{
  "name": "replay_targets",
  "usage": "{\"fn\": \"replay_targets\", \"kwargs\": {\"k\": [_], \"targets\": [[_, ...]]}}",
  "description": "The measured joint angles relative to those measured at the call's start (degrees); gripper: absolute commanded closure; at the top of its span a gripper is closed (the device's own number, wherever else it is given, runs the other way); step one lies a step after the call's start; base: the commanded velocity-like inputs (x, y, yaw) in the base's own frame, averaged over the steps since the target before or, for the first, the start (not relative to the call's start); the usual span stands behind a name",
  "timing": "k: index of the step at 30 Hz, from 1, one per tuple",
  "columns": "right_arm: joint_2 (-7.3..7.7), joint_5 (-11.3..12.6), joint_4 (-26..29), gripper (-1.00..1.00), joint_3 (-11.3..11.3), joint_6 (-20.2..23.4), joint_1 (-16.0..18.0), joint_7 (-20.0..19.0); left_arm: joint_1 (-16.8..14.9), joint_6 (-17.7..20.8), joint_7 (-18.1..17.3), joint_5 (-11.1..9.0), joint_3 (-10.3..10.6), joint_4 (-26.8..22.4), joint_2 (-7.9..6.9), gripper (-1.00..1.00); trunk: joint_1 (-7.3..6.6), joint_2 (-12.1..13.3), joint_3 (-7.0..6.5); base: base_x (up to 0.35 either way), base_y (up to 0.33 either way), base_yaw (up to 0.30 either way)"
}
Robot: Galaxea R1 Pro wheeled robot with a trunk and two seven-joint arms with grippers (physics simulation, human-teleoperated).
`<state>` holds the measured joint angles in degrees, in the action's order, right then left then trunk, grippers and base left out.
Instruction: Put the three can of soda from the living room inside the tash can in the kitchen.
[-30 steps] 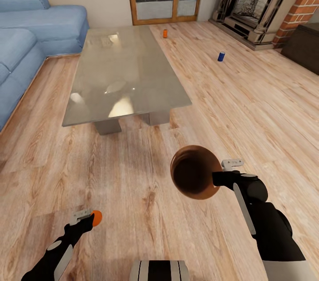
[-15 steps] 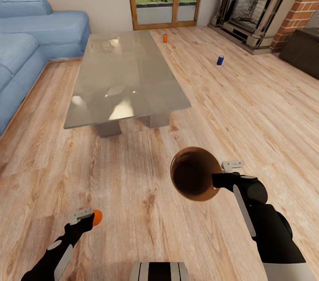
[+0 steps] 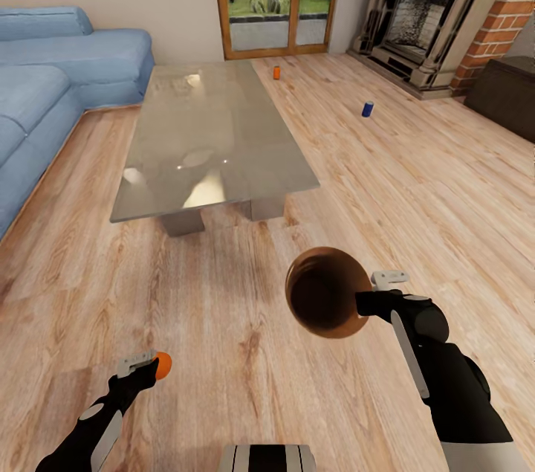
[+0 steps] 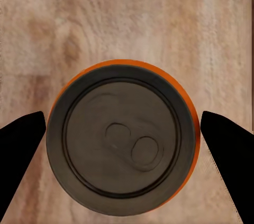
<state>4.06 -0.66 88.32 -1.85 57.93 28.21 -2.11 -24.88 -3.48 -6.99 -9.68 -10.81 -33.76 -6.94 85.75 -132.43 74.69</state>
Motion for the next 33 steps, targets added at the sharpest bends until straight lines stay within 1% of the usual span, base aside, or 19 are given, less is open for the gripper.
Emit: {"fn": "replay_targets", "kwargs": {"k": [33], "targets": [[-0.01,0.0,0.0,1.0,0.0,0.0,0.0,0.0,0.0,0.1,-0.1,0.0,0.1,0.0,0.0,1.0,-7.25,13.2,-8.98,0.0,0.0,0.0]]}}
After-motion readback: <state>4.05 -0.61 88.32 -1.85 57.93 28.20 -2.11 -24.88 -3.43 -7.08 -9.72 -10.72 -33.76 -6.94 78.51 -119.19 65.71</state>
